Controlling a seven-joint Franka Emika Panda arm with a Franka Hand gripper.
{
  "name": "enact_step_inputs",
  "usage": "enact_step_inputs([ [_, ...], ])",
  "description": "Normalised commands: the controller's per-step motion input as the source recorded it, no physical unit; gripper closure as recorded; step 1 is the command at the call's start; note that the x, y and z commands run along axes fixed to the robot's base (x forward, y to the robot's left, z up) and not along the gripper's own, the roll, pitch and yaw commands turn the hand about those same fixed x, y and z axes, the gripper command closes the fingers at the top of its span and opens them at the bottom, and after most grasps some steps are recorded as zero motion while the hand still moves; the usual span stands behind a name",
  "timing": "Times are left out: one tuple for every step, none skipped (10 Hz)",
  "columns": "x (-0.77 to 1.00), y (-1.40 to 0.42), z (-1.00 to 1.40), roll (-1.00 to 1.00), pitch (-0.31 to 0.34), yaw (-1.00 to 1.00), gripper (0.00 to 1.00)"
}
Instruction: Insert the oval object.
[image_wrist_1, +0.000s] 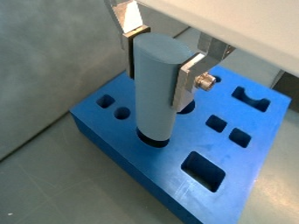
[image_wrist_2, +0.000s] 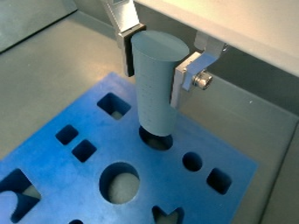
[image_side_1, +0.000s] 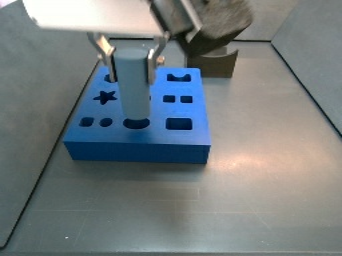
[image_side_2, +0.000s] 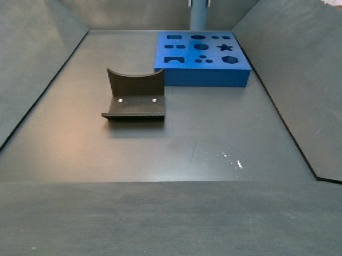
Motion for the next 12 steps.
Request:
enact_step_inputs([
  [0.08,0.09,-0.45,0.02,0.020,-0.02,1.00],
  [0.11,0.07,-0.48,0.02,0.021,-0.02,1.00],
  [-0.08,0.01,-0.59,0.04,-0.114,0.00,1.00],
  [-0.15,0.00,-0.69,0.10,-0.154,0.00,1.00],
  [0.00,-0.05,-0.70,0.07,-0.100,0.00,1.00],
  [-0.26,-0.09,-0.61,0.17,-0.170,0.00,1.00],
  [-0.20,-0.08,-0.55,0.11,-0.161,0.00,1.00],
  [0.05,-0.05,-0.59,0.01,-0.050,0.00,1.00],
  [0.31,0.00,-0.66,0.00,-0.017,-0.11,1.00],
  [0.39,0.00,-0.64,0.00,-0.024,-0.21,1.00],
  [0.15,0.02,-0.59,-0.05,-0.123,-0.15,1.00],
  [0.00,0.03,-0.49,-0.03,-0.164,-0.07,1.00],
])
